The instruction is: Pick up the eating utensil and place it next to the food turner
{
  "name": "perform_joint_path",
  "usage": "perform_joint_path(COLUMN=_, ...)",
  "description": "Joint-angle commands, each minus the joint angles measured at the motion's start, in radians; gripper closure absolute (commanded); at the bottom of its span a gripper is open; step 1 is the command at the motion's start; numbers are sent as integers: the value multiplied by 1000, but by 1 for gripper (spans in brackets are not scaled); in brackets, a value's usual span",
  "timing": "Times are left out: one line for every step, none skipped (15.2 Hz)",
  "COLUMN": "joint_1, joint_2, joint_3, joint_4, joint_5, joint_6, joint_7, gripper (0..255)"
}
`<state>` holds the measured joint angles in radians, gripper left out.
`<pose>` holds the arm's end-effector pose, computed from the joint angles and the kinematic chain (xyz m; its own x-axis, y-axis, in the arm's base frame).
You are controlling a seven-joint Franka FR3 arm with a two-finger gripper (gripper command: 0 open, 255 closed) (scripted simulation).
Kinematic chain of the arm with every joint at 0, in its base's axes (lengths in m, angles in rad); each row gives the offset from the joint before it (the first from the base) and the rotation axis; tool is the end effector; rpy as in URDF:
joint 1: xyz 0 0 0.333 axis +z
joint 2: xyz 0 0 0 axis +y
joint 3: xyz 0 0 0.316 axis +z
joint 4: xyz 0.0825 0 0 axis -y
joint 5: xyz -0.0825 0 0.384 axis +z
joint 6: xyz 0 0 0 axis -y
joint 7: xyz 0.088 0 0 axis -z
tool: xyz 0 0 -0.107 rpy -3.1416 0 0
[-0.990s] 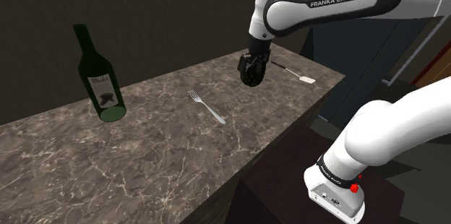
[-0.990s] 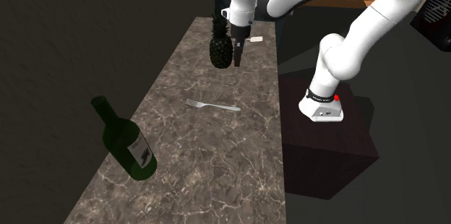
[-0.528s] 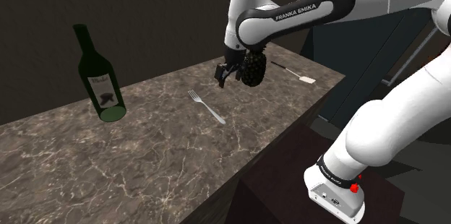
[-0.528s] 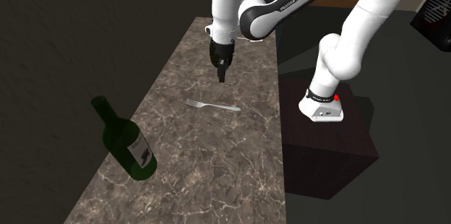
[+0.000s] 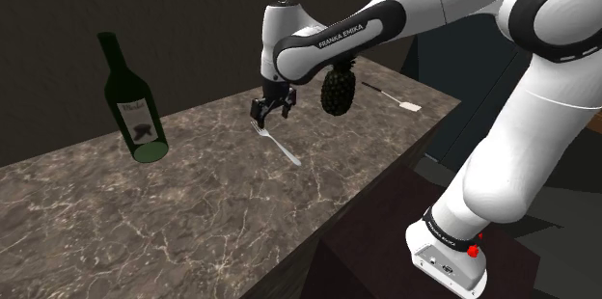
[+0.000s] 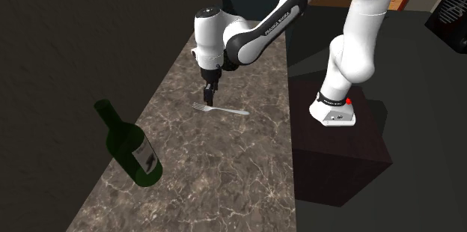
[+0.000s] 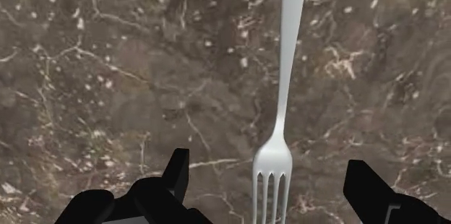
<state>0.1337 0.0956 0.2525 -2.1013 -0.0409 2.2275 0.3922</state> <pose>0.5226 0.2093 0.3789 0.9993 0.0168 0.0348 0.0170 -0.9998 -0.0042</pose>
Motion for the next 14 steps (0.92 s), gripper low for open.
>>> perform_joint_path(joint_1=11, joint_2=81, joint_3=3, joint_4=73, joint_5=-27, joint_6=7, joint_7=29, gripper=0)
perform_joint_path(joint_1=12, joint_2=83, joint_3=2, joint_4=75, joint_5=-27, joint_6=7, joint_7=30, gripper=0)
perform_joint_path(joint_1=13, joint_2=91, joint_3=1, joint_4=70, joint_5=-30, joint_6=19, joint_7=32, gripper=0)
perform_joint_path(joint_1=14, joint_2=98, joint_3=1, joint_4=65, joint_5=-33, joint_6=31, joint_7=34, gripper=0)
perform_joint_path(joint_1=14, joint_2=106, joint_3=0, joint_4=61, joint_5=-36, joint_6=43, joint_7=36, gripper=0)
perform_joint_path(joint_1=15, joint_2=114, joint_3=-1, joint_4=57, joint_5=-39, joint_6=54, joint_7=38, gripper=0)
perform_joint_path(joint_1=16, joint_2=122, joint_3=-2, joint_4=53, joint_5=-42, joint_6=66, joint_7=40, gripper=0)
perform_joint_path(joint_1=16, joint_2=130, joint_3=-3, joint_4=49, joint_5=-45, joint_6=78, joint_7=42, gripper=0)
perform_joint_path(joint_1=18, joint_2=144, joint_3=-4, joint_4=44, joint_5=-51, joint_6=96, joint_7=45, gripper=0)
perform_joint_path(joint_1=18, joint_2=143, joint_3=-4, joint_4=44, joint_5=-50, joint_6=96, joint_7=45, gripper=0)
perform_joint_path(joint_1=18, joint_2=143, joint_3=-4, joint_4=44, joint_5=-51, joint_6=96, joint_7=45, gripper=0)
perform_joint_path(joint_1=18, joint_2=143, joint_3=-4, joint_4=44, joint_5=-51, joint_6=96, joint_7=45, gripper=0)
perform_joint_path(joint_1=18, joint_2=143, joint_3=-4, joint_4=44, joint_5=-51, joint_6=96, joint_7=45, gripper=0)
perform_joint_path(joint_1=18, joint_2=143, joint_3=-4, joint_4=44, joint_5=-51, joint_6=96, joint_7=45, gripper=0)
